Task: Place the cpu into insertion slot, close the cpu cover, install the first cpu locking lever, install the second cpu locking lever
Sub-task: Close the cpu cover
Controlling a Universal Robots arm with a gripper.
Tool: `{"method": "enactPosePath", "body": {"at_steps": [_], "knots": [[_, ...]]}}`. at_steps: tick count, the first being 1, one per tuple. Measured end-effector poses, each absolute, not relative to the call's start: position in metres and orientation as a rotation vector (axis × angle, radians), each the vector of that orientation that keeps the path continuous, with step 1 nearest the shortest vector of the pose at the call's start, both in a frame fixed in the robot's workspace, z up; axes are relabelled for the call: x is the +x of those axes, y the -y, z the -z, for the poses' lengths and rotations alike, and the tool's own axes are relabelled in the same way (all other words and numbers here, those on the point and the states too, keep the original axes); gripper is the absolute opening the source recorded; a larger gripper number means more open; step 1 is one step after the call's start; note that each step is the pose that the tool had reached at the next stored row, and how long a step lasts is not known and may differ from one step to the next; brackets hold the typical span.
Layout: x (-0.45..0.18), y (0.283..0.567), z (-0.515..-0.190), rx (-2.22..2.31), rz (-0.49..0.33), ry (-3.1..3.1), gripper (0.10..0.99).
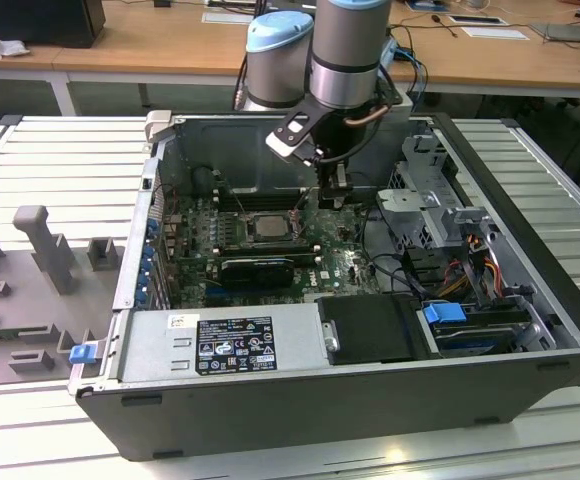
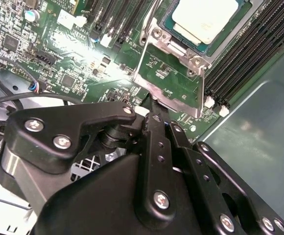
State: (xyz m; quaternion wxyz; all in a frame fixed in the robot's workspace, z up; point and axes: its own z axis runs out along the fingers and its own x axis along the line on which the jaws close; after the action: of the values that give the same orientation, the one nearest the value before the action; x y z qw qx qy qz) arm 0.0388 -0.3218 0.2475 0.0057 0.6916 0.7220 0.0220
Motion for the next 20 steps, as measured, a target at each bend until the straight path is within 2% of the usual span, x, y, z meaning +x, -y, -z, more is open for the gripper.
{"method": "enactPosePath", "body": {"at_steps": [20], "knots": [[0.0345,0.3218,-0.2475,2.165,-0.070,-2.260,0.106]]}}
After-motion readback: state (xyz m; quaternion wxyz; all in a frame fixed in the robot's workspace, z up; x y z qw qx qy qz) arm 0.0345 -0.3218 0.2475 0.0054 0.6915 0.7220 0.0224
